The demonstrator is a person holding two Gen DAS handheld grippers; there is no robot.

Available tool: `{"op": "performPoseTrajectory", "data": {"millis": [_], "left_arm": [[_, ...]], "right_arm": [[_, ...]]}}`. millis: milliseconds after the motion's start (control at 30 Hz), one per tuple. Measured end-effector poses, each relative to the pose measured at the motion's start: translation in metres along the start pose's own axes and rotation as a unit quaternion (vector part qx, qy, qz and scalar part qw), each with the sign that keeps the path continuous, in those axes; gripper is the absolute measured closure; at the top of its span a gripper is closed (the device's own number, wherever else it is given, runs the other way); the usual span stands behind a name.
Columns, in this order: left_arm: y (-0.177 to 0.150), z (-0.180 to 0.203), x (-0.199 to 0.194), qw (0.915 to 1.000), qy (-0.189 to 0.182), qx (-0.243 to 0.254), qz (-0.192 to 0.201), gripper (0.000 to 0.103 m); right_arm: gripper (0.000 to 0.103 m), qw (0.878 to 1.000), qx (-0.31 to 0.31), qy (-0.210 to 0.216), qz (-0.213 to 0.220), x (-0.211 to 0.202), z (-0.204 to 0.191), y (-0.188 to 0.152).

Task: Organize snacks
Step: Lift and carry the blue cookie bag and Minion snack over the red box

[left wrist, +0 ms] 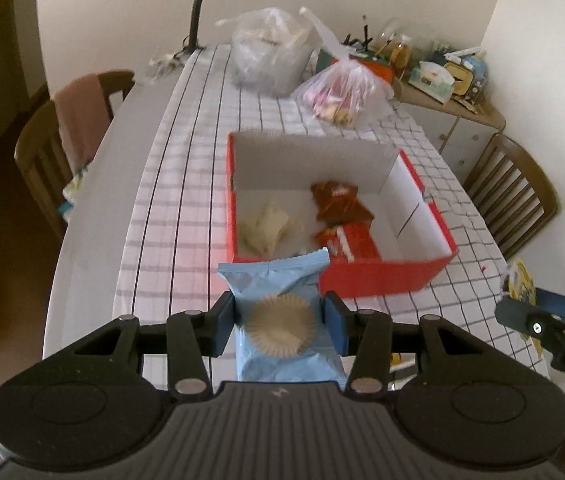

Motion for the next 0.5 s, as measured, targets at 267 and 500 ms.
{"op": "performPoseTrajectory", "data": {"millis": [267, 500], "left_arm": [[0.041, 0.011, 0.02, 0.9995, 0.019, 0.021, 0.011, 0.056], [0.07, 0.02, 0.052, 0.9981, 0.037, 0.05, 0.0, 0.056]], "right_arm": [[0.037, 1.0, -0.018, -0.006, 0.009, 0.028, 0.006, 0.046], [0.037, 0.999, -0.04, -0.008, -0.01, 0.071, 0.013, 0.07]]}}
Point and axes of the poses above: each gripper's, at about its wrist camera, not at the fingertips, and x roughly the way its jaws point, z to its right, y to its top, the point moved 9 cm from there along x, roughly the way its jaws point, and after that the axes turned 4 degrees about -x, right-handed, at the moved point
